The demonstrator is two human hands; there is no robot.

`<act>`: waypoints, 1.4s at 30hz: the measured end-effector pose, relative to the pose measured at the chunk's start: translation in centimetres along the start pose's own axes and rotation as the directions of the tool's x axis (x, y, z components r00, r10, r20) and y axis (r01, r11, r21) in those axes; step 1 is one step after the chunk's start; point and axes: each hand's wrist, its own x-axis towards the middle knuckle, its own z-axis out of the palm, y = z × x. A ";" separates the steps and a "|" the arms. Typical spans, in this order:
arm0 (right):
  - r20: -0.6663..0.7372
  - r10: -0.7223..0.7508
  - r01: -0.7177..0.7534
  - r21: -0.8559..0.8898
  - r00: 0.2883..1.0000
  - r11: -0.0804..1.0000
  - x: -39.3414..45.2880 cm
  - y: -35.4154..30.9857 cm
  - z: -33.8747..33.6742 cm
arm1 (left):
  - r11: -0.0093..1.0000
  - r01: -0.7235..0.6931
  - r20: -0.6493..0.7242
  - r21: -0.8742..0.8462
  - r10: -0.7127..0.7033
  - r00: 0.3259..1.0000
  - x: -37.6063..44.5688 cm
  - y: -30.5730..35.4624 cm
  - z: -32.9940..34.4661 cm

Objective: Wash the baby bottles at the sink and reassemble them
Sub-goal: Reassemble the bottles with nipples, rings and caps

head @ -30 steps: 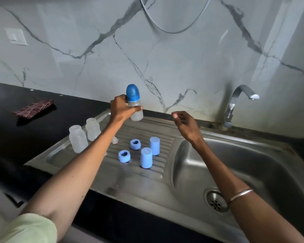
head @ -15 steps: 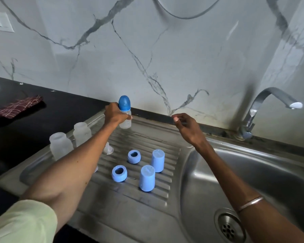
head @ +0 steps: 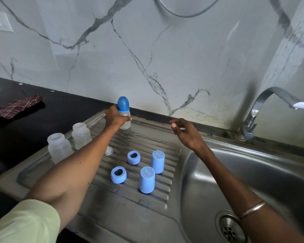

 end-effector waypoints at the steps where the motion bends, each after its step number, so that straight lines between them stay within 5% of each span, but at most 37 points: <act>1: 0.008 0.006 -0.006 0.003 1.000 1.000 -0.1 -0.1 -0.1 | 1.000 0.017 0.002 0.000 -0.017 1.000 0.0 0.1 -0.1; 17: 0.114 -0.043 0.048 -0.036 0.993 0.998 -3.9 -9.0 -0.4 | 0.979 -0.004 0.086 0.203 -0.014 0.996 -5.5 3.9 -6.7; 31: 0.426 0.117 0.162 -0.563 0.897 0.811 -4.8 -13.8 8.9 | 0.846 -0.186 0.307 0.499 0.028 0.951 -11.0 0.4 -10.2; 42: 0.468 0.229 0.181 -0.678 0.854 0.712 -4.5 -12.6 10.3 | 0.810 -0.233 0.355 0.538 0.033 0.934 -10.6 -2.1 -8.7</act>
